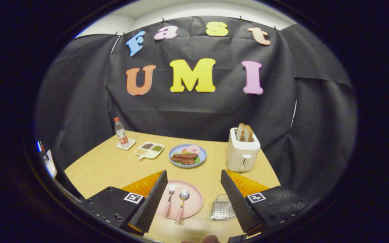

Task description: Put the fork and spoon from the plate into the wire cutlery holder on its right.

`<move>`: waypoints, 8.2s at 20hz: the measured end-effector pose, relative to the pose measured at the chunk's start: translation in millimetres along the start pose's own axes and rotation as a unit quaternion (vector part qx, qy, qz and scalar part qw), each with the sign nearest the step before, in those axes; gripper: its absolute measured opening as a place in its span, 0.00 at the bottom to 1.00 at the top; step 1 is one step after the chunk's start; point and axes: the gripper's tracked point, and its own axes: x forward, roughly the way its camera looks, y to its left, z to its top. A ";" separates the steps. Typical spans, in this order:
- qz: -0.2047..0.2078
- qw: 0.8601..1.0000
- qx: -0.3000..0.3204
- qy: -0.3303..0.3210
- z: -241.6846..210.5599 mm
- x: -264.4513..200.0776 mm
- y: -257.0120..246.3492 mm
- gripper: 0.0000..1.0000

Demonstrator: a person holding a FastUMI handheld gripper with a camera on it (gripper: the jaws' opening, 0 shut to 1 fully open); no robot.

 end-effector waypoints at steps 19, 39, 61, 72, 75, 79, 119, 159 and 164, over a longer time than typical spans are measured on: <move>-0.013 0.972 0.007 0.236 -182.4 99.7 22.6 0.66; -0.004 0.951 0.065 0.302 -79.8 36.8 -28.5 0.03; -0.058 0.808 0.170 0.562 -133.4 7.0 -104.3 0.03; -0.035 0.898 0.146 0.414 -64.7 46.7 -98.4 0.46; -0.015 0.938 0.113 0.327 -35.6 57.0 -76.7 0.63; 0.013 0.960 0.083 0.266 -39.6 57.0 -27.7 0.83; -0.010 0.906 0.087 0.415 -55.7 -1.0 -21.5 0.05; -0.019 0.817 0.169 0.551 -53.0 17.3 -88.4 0.54; -0.019 0.897 0.139 0.419 -20.9 40.8 -85.4 0.82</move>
